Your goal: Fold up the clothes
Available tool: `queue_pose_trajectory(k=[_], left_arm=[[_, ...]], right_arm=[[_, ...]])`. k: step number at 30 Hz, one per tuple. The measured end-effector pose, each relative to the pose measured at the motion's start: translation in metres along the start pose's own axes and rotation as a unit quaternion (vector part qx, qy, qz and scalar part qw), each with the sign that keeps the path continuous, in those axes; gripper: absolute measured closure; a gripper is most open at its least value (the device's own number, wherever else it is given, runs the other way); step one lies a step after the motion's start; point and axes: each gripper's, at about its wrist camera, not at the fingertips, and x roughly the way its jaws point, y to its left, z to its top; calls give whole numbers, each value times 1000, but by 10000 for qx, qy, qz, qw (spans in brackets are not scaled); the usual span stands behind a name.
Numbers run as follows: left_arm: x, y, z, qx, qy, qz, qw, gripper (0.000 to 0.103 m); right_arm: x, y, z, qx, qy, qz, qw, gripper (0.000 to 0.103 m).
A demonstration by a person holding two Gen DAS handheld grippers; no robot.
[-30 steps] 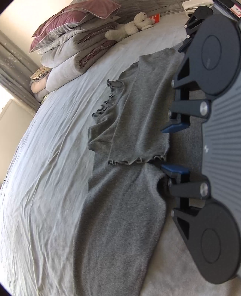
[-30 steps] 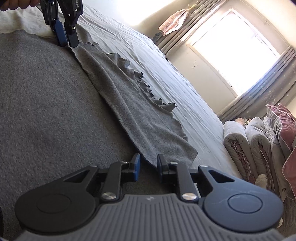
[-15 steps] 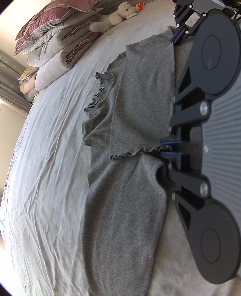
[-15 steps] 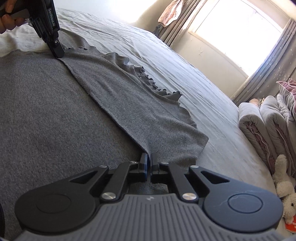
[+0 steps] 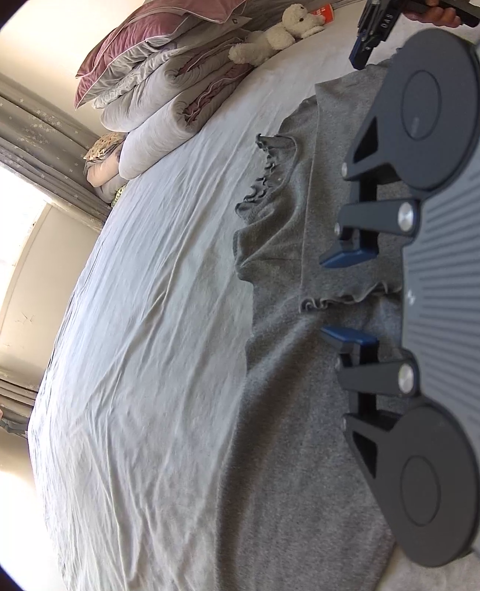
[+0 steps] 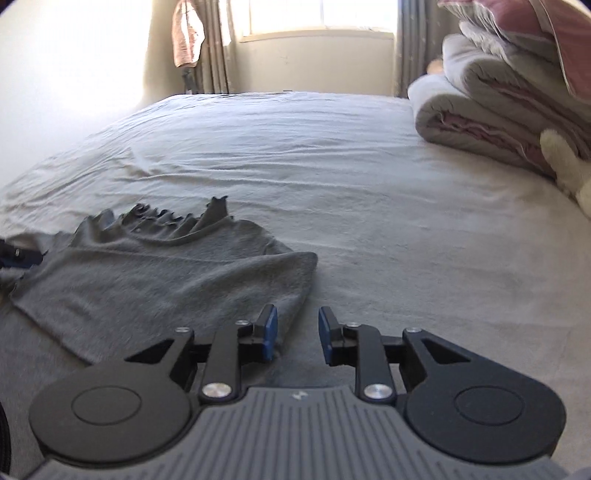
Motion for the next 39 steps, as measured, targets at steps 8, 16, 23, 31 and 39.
queue_pose_trajectory(k=[8, 16, 23, 31, 39], left_arm=[[13, 11, 1, -329, -185, -401, 9985, 88], [-2, -7, -9, 94, -680, 75, 9976, 98], [6, -7, -13, 160, -579, 338, 9976, 97], [9, -11, -17, 433, -590, 473, 9962, 93], [-11, -6, -9, 162, -662, 564, 9961, 59]], right_arm=[[27, -42, 8, 1374, -65, 781, 9874, 71], [27, -45, 8, 1538, -146, 967, 9832, 70], [35, -37, 11, 1391, -190, 903, 9860, 71], [42, -11, 12, 705, -301, 10, 9971, 98], [17, 6, 22, 499, -445, -304, 9973, 88]])
